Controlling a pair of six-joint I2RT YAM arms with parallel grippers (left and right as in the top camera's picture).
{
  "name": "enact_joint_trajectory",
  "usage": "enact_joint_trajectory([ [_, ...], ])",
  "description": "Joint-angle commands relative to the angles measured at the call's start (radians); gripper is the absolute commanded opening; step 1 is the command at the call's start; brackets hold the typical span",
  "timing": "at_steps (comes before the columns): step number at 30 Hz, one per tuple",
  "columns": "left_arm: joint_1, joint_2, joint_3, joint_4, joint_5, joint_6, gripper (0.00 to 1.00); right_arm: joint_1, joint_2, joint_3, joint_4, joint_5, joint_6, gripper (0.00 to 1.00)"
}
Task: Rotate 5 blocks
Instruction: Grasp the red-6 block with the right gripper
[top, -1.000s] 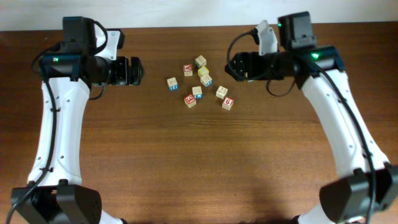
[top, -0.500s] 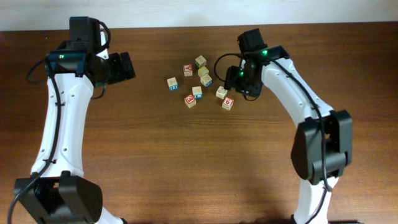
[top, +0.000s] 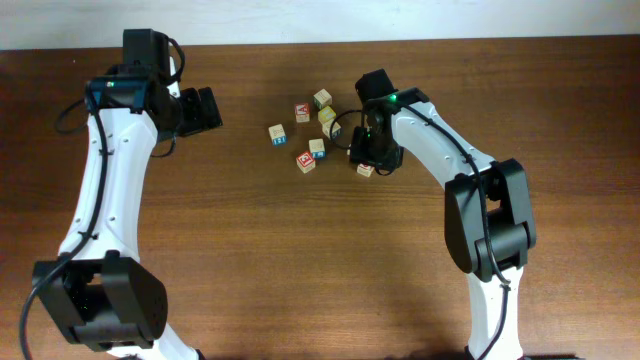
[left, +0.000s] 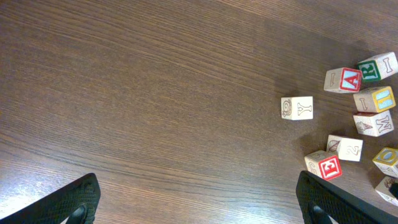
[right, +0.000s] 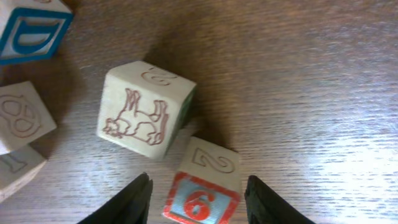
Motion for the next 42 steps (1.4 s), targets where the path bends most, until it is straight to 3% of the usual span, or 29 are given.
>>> enact_joint_trajectory([
  [1,0.000,0.005,0.016,-0.001,-0.010,-0.017,0.99,0.004,0.010,0.014,-0.005,0.056,0.018,0.43],
  [9,0.000,0.005,0.016,0.000,-0.010,-0.018,0.99,0.004,0.010,0.014,-0.064,0.055,-0.002,0.33],
  [22,0.000,0.005,0.016,0.000,-0.010,-0.021,0.99,0.003,0.010,0.014,-0.323,0.029,-0.171,0.32],
  [35,0.000,0.005,0.016,0.002,-0.010,-0.021,0.99,0.001,0.010,0.014,-0.370,0.029,-0.221,0.53],
  [39,0.000,0.005,0.016,0.002,-0.010,-0.021,0.99,-0.005,0.010,0.014,-0.370,0.024,-0.222,0.53],
  [42,0.000,0.005,0.016,0.002,-0.010,-0.021,0.99,-0.005,0.010,0.014,-0.386,0.023,-0.145,0.53],
])
